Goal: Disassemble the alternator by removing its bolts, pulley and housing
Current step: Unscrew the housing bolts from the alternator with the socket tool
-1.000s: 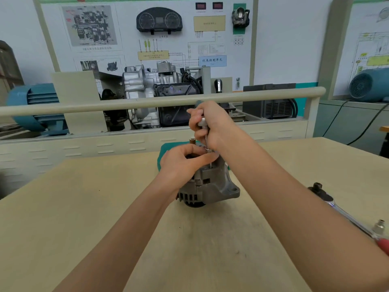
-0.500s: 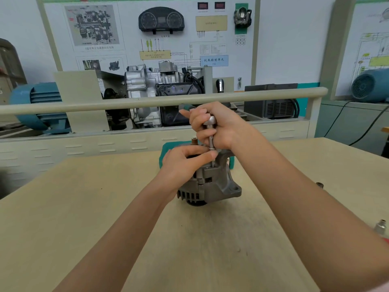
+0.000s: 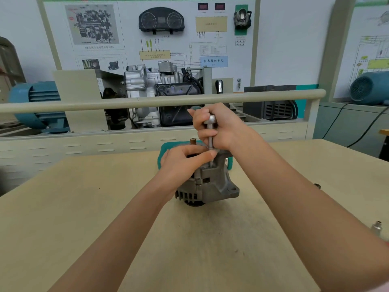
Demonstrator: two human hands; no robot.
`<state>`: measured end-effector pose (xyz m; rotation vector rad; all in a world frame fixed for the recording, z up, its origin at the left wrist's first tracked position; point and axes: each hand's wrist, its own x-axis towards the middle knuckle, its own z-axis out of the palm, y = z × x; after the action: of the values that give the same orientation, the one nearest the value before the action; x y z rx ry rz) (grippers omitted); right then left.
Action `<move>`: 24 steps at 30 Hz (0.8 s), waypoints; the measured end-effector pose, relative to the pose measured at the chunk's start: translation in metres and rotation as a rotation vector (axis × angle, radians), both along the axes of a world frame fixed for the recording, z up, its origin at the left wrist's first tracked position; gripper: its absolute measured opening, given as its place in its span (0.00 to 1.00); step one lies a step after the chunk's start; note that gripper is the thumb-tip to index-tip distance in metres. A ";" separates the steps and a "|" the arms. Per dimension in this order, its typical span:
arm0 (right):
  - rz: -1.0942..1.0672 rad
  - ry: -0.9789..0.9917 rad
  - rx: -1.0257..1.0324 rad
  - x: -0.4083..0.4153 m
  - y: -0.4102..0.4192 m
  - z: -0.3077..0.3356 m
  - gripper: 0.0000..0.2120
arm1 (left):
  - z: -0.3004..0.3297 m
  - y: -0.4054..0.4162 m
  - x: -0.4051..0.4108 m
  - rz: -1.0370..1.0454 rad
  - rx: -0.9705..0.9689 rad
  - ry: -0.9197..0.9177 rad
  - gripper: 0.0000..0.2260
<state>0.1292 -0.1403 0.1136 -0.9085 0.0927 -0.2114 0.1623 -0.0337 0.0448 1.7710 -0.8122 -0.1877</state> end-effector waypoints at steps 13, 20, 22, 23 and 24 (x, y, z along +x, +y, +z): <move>-0.668 -0.031 -0.055 0.011 0.027 -0.005 0.13 | 0.000 -0.006 0.000 0.105 -0.018 0.008 0.04; 0.113 0.018 -0.037 0.003 0.000 0.001 0.10 | 0.004 0.002 0.001 -0.006 0.035 0.025 0.10; 0.191 0.006 -0.040 0.000 -0.003 0.000 0.10 | 0.005 0.004 0.001 -0.014 0.035 0.050 0.10; 0.184 -0.003 -0.043 -0.001 -0.002 -0.001 0.10 | 0.005 0.004 0.002 -0.013 0.031 0.053 0.11; 0.143 -0.013 -0.039 -0.001 0.000 0.000 0.10 | 0.005 0.003 0.001 -0.005 0.020 0.052 0.12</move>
<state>0.1278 -0.1398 0.1135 -0.9485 0.0114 -0.0859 0.1637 -0.0304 0.0494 1.7762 -0.7796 -0.2446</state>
